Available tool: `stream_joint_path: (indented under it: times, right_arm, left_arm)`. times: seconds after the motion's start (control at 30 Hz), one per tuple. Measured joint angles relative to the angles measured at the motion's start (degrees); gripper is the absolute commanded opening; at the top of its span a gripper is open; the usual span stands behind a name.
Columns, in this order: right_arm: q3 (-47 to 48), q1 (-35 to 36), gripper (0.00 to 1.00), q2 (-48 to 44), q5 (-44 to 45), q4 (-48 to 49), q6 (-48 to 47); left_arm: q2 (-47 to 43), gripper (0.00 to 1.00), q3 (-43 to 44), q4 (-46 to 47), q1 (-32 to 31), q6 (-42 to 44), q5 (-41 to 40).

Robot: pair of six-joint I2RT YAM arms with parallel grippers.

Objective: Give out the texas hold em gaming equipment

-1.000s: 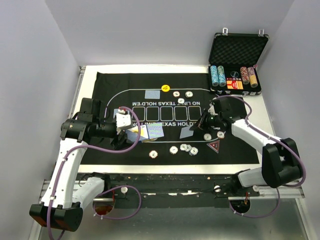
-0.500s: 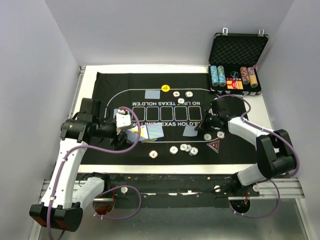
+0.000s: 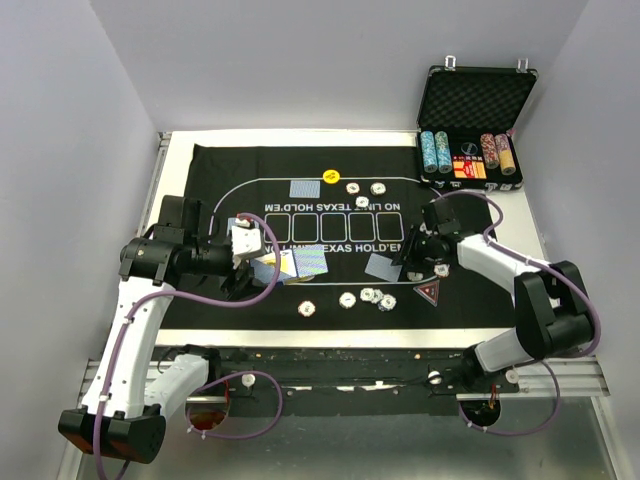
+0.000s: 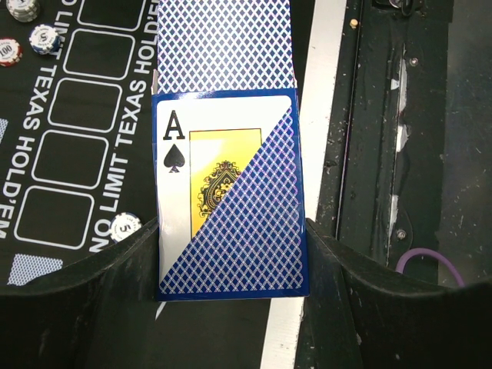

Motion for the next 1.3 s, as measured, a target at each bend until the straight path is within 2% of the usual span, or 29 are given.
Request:
stream_joint_path:
  times: [0.1, 0.3, 0.37, 0.47, 0.57, 0.67, 0.77, 0.9, 1.2, 1.3]
  right_arm:
    - [0.6, 0.0, 0.62, -1.0, 0.5, -2.3, -0.4]
    - [4.3, 0.0, 0.65, -5.6, 1.7, -6.7, -0.7]
    - [5.4, 0.0, 0.72, -8.0, 1.5, -7.6, -0.3]
    - [8.1, 0.0, 0.91, -11.6, -0.7, -8.6, 1.0]
    - [13.5, 0.7, 1.00, -13.2, -5.5, -9.4, 2.7]
    - [19.0, 3.6, 1.00, -13.3, -8.2, -9.0, 4.0]
    - [22.4, 12.1, 1.00, -13.3, -10.8, -7.7, 5.9]
    - [23.0, 19.1, 1.00, -13.3, -14.1, -5.3, 8.7]
    - [24.2, 29.8, 1.00, -9.2, -13.5, -4.0, 10.8]
    - [24.2, 32.0, 0.94, -7.7, -13.4, -3.4, 11.3]
  left_arm:
    - [0.0, 0.19, 0.5, 0.0, 0.0, 0.0, 0.0]
    - [0.3, 0.19, 0.5, 0.0, 0.0, 0.0, 0.0]
    - [0.3, 0.19, 0.5, 0.0, 0.0, 0.0, 0.0]
    - [0.3, 0.19, 0.5, 0.0, 0.0, 0.0, 0.0]
    - [0.3, 0.19, 0.5, 0.0, 0.0, 0.0, 0.0]
    - [0.3, 0.20, 0.5, 0.1, 0.0, 0.0, 0.0]
    - [0.3, 0.20, 0.5, 0.1, 0.0, 0.0, 0.1]
    - [0.3, 0.19, 0.5, 0.2, 0.0, -0.1, 0.1]
    - [0.3, 0.19, 0.5, 0.6, 0.0, -0.2, 0.0]
    - [0.3, 0.20, 0.5, 0.5, 0.0, -0.3, 0.0]
